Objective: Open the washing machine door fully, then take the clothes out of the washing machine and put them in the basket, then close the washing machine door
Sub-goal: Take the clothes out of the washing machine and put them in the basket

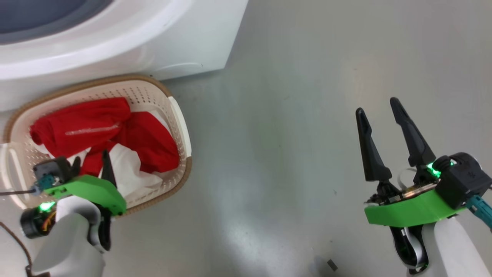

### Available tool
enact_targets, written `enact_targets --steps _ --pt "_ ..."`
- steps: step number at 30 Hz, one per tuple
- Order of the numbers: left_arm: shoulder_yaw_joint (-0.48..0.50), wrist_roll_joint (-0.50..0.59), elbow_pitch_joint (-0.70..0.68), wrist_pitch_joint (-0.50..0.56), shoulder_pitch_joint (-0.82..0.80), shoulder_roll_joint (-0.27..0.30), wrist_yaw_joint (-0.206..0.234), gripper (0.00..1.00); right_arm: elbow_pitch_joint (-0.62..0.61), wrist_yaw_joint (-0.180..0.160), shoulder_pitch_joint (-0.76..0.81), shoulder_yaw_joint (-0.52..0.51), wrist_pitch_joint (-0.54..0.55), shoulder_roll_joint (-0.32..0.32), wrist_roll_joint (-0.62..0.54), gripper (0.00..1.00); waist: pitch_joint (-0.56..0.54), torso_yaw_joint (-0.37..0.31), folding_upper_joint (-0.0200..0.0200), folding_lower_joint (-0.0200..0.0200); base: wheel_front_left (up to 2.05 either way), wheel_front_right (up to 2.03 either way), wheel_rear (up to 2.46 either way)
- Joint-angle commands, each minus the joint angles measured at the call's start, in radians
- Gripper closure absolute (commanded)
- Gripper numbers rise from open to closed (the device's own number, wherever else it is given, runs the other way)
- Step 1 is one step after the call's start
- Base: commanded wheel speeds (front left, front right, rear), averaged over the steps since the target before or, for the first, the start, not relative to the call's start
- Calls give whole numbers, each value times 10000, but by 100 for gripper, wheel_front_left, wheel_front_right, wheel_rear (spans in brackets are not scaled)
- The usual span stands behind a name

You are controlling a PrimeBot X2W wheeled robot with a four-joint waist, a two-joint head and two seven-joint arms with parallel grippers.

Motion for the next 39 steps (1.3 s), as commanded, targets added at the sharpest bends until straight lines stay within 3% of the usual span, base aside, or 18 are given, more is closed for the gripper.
enact_targets --steps 1,19,39 --pt "297 91 -333 -122 434 186 -106 0 -203 62 371 180 -63 -116 14 0 -230 89 0 0 0 0 0" --pt "492 495 -2751 -122 1889 -356 -132 0 -55 62 648 -38 -63 -116 -122 0 -1380 371 0 0 0 0 0" --pt "407 908 -6454 -107 3769 -722 122 0 133 62 1172 -269 -63 -116 -634 0 -2823 643 0 0 0 0 0"
